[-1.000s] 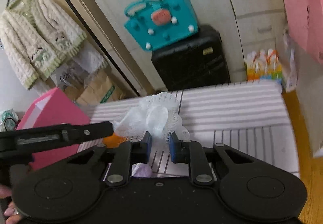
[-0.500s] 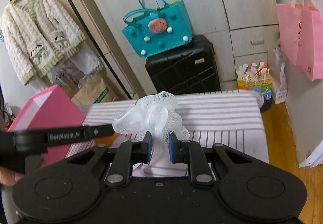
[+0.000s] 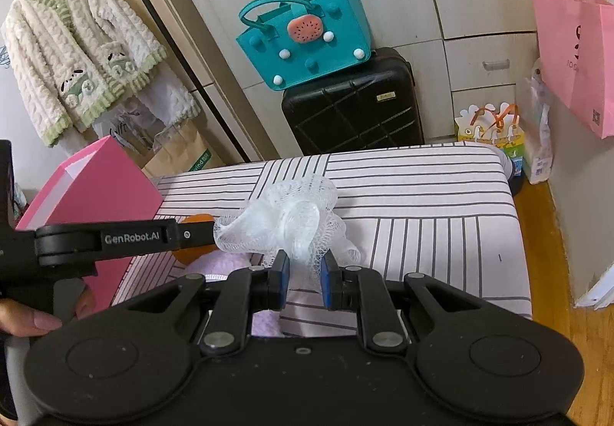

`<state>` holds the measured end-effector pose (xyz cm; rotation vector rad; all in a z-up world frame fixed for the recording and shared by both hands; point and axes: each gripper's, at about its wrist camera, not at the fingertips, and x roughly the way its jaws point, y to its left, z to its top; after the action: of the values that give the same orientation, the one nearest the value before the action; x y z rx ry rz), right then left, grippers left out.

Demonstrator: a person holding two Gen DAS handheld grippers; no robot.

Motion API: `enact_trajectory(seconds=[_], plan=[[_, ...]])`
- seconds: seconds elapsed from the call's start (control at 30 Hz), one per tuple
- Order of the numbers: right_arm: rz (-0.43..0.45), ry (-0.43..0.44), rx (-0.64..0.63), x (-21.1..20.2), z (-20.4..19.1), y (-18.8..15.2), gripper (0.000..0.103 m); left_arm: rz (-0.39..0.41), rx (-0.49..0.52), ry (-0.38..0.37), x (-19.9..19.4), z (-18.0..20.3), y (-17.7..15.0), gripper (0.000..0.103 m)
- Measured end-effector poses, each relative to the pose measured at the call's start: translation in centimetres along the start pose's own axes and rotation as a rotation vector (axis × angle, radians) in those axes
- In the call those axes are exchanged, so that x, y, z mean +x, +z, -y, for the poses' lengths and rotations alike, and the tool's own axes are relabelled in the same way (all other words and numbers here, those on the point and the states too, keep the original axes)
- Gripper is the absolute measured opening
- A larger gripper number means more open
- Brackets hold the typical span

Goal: Organize soft objects
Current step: 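Lift the orange ball and mesh puff with both tools and carry them over the box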

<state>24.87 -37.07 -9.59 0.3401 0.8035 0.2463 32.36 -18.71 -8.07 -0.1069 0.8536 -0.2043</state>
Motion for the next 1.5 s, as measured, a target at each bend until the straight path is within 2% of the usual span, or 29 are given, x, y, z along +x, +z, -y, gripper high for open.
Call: enact_trajectory(seconds=[0.23,0.6,0.73,0.83,0.93,1.0,1.3,1.5], plan=[[0.019,0.025,0.009,-0.9,-0.7,0.1,0.020,0.027,0.037,-0.031,-1.7,0.4,-0.6,0.034],[0.033,0.083,0.051,-4.2,-3.6,-0.2,0.020,0.096,0.049,-0.120,-8.3,-0.7,-1.8,0.034],[0.019,0.085,0.029,-5.4,-4.9,-0.6,0.020,0.086,0.074,-0.161,-10.0,-1.0,-2.3,0.034],[0.001,0.073,0.001,-6.2,-6.1,-1.0,0.020,0.114,0.127,-0.135,-11.3,-0.6,-3.4,0.034],[-0.018,0.075,-0.031,-6.7,-7.0,-1.5,0.020,0.101,0.143,-0.163,-12.2,-0.6,-4.0,0.034],[-0.031,0.068,-0.056,-7.1,-7.6,-1.8,0.020,0.114,0.177,-0.152,-13.0,-0.6,-4.7,0.034],[-0.085,0.079,-0.083,-9.2,-8.6,-3.4,0.020,0.043,0.209,-0.215,-14.8,-2.6,-6.5,0.034],[-0.121,0.099,-0.151,-10.3,-10.3,-4.9,0.020,-0.086,0.265,-0.282,-15.2,-3.9,-6.9,0.034]])
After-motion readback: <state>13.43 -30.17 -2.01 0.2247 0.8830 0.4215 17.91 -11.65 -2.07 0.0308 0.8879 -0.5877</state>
